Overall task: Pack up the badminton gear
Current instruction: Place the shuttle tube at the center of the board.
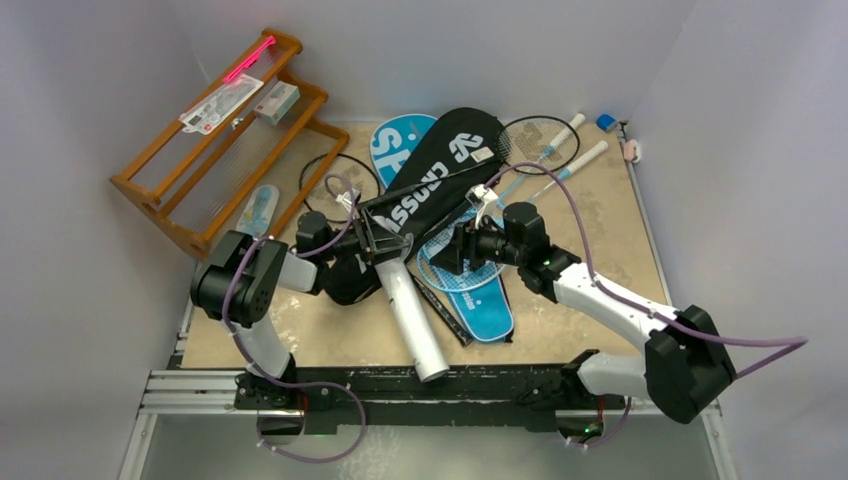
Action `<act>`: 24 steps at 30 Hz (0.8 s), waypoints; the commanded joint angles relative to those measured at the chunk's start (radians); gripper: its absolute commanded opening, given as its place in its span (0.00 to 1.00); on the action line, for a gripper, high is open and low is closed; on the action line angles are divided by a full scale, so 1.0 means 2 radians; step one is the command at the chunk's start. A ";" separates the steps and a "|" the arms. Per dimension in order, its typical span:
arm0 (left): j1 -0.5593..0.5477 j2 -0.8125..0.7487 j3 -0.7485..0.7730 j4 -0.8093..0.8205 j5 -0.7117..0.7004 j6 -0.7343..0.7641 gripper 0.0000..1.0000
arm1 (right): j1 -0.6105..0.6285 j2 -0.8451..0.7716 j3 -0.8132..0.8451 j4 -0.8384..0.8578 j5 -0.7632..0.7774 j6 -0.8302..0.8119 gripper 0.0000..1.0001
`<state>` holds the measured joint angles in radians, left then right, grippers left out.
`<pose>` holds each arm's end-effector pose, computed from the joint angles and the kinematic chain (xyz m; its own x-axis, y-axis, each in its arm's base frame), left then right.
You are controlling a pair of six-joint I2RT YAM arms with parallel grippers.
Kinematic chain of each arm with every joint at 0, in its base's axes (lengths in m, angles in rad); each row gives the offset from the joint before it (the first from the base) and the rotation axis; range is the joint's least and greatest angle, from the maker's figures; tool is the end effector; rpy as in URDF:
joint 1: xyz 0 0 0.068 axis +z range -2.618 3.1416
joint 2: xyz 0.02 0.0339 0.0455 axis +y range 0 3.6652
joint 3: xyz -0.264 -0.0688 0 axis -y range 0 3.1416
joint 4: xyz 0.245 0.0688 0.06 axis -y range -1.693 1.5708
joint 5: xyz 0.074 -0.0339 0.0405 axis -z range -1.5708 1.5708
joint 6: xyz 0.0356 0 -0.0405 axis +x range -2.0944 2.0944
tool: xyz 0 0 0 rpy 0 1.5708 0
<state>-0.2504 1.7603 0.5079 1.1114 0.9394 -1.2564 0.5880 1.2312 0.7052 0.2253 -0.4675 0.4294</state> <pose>0.2811 -0.1016 0.1455 -0.9175 -0.3447 -0.1983 0.1552 0.1487 -0.9766 0.2200 0.1659 0.2600 -0.5793 0.0604 -0.8128 -0.6733 0.5267 0.5190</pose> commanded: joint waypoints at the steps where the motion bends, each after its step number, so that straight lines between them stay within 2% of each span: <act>1: -0.011 -0.016 -0.007 0.045 0.004 -0.019 0.50 | -0.001 0.015 -0.010 0.084 -0.040 0.024 0.61; 10: -0.029 -0.090 -0.010 0.007 -0.009 -0.020 0.52 | 0.011 0.065 0.008 0.178 -0.066 0.089 0.57; 15: -0.033 -0.129 -0.005 -0.041 -0.019 -0.005 0.53 | 0.018 0.063 0.007 0.204 -0.074 0.093 0.57; 20: -0.038 -0.151 0.000 -0.072 -0.031 0.004 0.53 | 0.032 0.051 -0.001 0.231 -0.081 0.089 0.61; 24: -0.045 -0.158 0.004 -0.074 -0.035 0.000 0.54 | 0.037 0.052 0.005 0.223 -0.070 0.090 0.57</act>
<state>-0.3237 1.4776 0.4908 0.9688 0.8875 -1.2781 0.6498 1.3525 0.6949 0.6174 -0.5976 0.6075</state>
